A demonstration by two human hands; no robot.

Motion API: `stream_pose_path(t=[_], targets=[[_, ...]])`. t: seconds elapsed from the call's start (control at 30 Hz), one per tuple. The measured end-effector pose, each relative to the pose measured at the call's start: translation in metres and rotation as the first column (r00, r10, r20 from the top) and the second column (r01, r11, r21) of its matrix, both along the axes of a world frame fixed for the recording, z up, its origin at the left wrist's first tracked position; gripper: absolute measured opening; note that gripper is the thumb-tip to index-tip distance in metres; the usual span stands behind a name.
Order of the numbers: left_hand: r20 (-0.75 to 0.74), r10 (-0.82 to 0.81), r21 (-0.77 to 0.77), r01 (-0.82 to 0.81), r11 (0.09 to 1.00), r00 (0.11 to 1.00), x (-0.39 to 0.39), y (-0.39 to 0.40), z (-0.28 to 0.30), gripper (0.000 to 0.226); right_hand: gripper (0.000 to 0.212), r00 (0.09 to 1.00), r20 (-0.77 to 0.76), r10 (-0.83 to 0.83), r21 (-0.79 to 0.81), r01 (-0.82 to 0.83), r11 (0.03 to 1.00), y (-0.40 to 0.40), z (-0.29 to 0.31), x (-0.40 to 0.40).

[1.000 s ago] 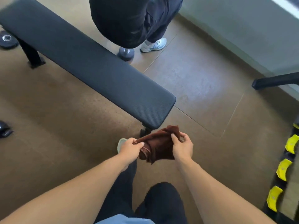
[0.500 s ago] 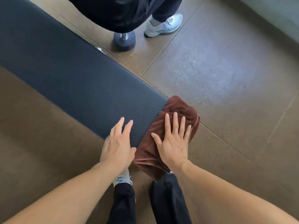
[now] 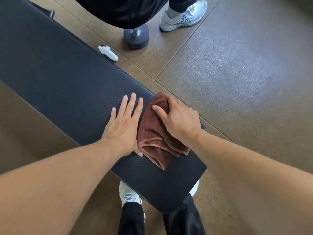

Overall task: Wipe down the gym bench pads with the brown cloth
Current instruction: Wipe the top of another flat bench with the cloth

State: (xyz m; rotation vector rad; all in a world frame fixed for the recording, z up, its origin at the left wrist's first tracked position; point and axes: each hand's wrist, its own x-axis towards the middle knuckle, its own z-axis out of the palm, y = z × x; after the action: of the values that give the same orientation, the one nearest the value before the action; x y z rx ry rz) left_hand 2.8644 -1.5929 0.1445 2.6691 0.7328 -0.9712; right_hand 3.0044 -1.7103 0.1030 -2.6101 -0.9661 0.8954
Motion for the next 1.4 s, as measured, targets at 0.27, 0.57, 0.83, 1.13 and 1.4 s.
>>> stream_pose_path(t=[0.27, 0.57, 0.83, 1.13, 1.4], targets=[[-0.079, -0.02, 0.048, 0.023, 0.999, 0.997, 0.01, -0.006, 0.007, 0.168, 0.043, 0.972, -0.014, -0.233, 0.085, 0.234, 0.969, -0.096, 0.015, -0.008], [-0.001, -0.052, 0.072, 0.052, 0.996, 0.999, 0.005, -0.002, -0.003, 0.169, 0.055, 0.946, 0.149, -0.289, -0.024, 0.296, 0.955, -0.083, 0.003, -0.018], [0.114, -0.041, -0.016, 0.043, 0.999, 0.993, -0.006, 0.004, -0.007, 0.163, 0.05, 0.947, 0.225, -0.23, -0.008, 0.238, 0.971, -0.001, 0.0, -0.028], [0.308, -0.162, -0.099, 0.201, 0.975, 0.937, -0.131, 0.087, 0.001, 0.117, 0.065, 0.896, 0.339, -0.287, 0.014, 0.3, 0.954, 0.109, -0.007, -0.077], [0.349, -0.051, -0.086, 0.086, 0.993, 0.936, -0.142, 0.135, -0.002, 0.067, 0.092, 0.96, 0.235, -0.154, 0.034, 0.15, 0.988, 0.079, 0.002, -0.148]])
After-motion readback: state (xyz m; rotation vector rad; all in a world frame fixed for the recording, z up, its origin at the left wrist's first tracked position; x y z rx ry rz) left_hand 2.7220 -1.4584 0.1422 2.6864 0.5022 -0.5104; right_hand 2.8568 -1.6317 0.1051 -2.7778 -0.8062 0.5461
